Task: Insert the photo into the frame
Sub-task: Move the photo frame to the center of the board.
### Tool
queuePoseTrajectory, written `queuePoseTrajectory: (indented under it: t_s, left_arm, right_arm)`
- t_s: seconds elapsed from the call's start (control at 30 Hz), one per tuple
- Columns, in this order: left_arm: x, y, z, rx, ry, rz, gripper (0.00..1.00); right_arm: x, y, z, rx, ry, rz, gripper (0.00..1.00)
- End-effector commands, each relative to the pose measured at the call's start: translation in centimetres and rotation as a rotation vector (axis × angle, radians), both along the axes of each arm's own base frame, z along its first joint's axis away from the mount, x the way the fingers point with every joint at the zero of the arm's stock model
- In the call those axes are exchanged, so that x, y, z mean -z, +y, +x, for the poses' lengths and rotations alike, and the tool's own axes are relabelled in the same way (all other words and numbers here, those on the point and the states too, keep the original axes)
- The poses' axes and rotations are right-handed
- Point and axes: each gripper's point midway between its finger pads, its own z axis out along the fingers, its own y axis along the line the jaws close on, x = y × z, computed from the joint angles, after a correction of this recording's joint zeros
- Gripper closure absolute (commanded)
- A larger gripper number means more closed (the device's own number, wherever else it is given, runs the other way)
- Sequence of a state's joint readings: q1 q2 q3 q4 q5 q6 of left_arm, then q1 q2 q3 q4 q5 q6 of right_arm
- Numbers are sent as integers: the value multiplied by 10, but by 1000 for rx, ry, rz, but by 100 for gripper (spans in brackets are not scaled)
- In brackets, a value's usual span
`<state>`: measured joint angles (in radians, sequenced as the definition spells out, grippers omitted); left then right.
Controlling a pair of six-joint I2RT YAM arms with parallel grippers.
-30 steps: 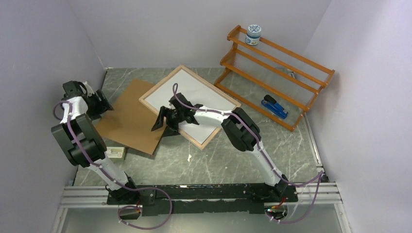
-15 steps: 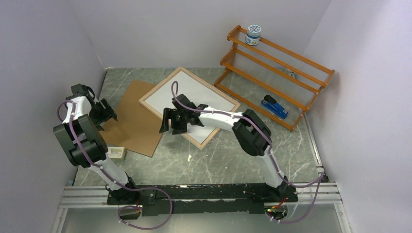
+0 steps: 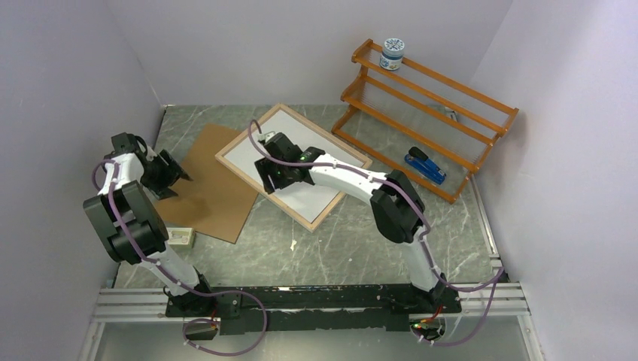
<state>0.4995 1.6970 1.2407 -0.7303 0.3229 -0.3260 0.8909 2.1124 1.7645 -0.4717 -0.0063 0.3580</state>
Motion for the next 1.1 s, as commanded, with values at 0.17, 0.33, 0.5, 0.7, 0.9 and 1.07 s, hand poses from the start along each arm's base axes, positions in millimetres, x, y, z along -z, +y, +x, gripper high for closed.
queuePoseTrajectory:
  t_s: [0.17, 0.33, 0.5, 0.7, 0.9, 1.07]
  left_arm:
    - [14, -14, 3, -8, -12, -86, 30]
    - [22, -13, 2, -4, 6, -85, 30]
    - [28, -12, 3, -7, 18, -94, 30]
    - [33, -12, 4, -4, 33, -97, 30]
    - [34, -11, 4, 0, 37, -98, 30]
    - [37, -11, 3, 0, 44, -99, 30]
  right_arm:
    - [27, -5, 2, -168, -34, -189, 49]
    - [36, 2, -11, -215, -1, -180, 56]
    - [47, 2, -21, -234, 22, -202, 53]
    - [57, -2, -27, -237, 32, -240, 56]
    - [66, -14, -27, -217, 31, -293, 57]
    - [66, -19, -24, -204, 4, -320, 56]
